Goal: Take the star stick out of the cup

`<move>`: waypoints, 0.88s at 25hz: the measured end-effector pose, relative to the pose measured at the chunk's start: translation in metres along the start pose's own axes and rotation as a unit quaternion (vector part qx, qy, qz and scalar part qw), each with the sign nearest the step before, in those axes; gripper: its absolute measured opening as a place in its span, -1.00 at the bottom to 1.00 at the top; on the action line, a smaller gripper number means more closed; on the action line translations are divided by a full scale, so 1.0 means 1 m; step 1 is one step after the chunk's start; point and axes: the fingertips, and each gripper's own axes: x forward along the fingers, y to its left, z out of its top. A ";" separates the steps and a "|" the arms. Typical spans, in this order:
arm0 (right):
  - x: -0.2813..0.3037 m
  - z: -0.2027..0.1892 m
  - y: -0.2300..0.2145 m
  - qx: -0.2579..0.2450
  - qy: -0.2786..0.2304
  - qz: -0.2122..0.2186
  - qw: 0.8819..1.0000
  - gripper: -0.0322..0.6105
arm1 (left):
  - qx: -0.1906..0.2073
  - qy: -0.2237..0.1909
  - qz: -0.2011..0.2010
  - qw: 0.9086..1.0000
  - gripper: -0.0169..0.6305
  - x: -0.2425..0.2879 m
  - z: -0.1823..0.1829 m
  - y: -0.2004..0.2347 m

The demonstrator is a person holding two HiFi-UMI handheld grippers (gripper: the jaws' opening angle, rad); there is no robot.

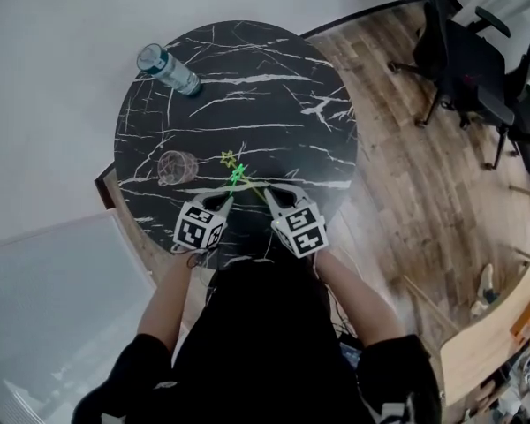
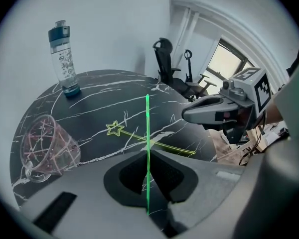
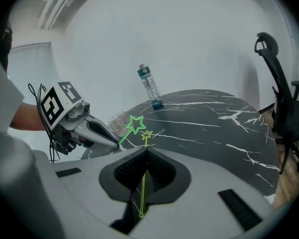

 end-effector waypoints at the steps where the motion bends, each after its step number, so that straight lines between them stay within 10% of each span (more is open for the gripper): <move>1: 0.000 -0.001 -0.001 0.002 0.000 -0.002 1.000 -0.91 | 0.001 0.002 -0.001 1.000 -0.91 0.004 0.001 0.000; 22: -0.003 -0.006 -0.026 0.029 -0.005 -0.030 0.999 -0.91 | 0.003 0.023 -0.004 1.000 -0.91 0.041 0.017 0.011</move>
